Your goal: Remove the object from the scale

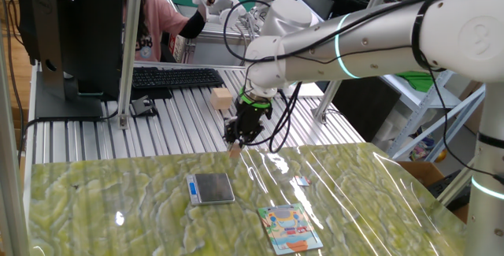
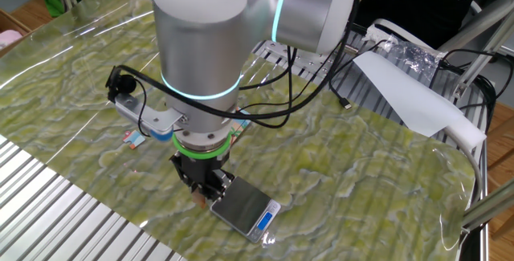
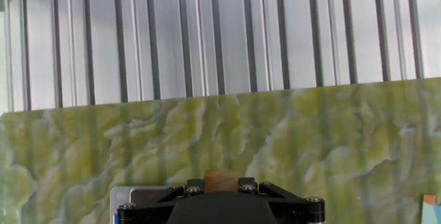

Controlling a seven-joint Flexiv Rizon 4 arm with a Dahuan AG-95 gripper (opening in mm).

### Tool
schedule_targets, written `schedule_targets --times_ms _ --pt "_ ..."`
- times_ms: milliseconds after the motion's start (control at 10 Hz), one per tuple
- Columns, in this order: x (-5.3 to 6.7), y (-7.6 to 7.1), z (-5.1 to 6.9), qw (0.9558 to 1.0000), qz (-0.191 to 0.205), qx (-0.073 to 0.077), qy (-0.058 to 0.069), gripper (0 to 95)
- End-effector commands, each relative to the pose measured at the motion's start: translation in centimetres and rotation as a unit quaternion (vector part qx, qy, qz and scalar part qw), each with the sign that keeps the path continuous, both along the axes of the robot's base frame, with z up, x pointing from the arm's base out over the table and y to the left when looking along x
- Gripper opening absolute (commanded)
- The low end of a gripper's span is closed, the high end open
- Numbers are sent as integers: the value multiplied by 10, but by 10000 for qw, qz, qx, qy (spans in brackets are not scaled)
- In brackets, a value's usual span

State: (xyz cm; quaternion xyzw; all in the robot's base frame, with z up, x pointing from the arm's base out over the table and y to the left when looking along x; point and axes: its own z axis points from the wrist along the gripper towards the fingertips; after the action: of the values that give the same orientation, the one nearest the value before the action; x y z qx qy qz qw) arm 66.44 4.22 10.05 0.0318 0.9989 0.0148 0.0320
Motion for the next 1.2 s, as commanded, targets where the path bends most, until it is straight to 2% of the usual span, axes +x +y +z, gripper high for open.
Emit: schedule_targets --times_ms 100,200,500,800,1200 --pt "-1 0 1 10000 23 -2 21 0" --pt "-1 0 1 10000 37 -41 8 0" --pt "-1 -1 0 10000 90 -15 17 0" --pt "0 -1 0 9994 339 -8 19 0" --pt "0 0 0 9998 185 -20 24 0"
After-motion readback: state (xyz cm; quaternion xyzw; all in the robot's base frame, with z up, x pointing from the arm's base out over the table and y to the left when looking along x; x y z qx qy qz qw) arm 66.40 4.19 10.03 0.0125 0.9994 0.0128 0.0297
